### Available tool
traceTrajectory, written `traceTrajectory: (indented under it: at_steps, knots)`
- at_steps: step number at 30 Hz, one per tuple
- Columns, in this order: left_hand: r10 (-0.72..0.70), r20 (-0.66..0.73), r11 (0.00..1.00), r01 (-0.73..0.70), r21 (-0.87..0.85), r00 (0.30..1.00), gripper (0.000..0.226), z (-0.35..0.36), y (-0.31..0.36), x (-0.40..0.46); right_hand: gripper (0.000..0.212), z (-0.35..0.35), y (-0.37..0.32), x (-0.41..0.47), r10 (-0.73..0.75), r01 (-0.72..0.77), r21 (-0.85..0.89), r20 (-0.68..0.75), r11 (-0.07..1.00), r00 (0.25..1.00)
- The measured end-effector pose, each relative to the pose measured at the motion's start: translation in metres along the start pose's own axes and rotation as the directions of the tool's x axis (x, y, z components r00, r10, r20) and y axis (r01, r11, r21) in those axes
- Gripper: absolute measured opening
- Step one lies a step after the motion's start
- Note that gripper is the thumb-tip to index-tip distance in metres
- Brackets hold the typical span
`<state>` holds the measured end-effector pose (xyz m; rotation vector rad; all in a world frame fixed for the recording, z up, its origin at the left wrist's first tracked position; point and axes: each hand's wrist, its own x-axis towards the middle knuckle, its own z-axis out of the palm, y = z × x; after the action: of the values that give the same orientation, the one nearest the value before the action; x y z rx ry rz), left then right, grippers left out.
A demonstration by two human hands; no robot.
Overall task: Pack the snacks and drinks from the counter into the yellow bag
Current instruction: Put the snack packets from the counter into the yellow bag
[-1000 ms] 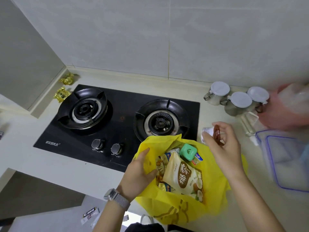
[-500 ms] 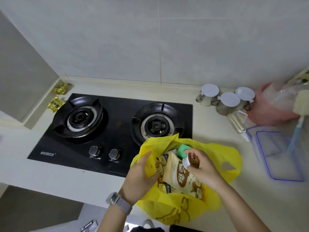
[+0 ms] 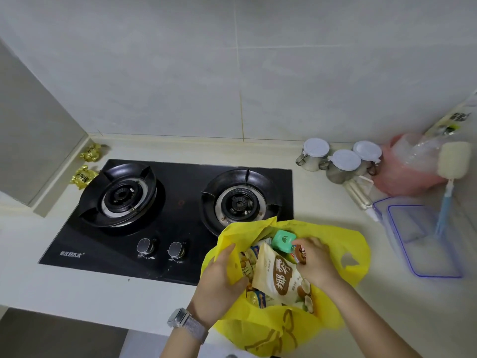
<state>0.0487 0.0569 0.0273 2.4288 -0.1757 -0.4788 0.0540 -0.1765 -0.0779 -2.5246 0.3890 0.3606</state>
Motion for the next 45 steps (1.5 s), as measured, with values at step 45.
traceTrajectory:
  at_steps: [45]
  knots:
    - [0.049, -0.045, 0.998, -0.051, -0.044, 0.998, 0.068, -0.001, 0.006, -0.007, 0.042, -0.041, -0.011, -0.049, -0.042, 0.042, 0.028, -0.009, 0.999, 0.999]
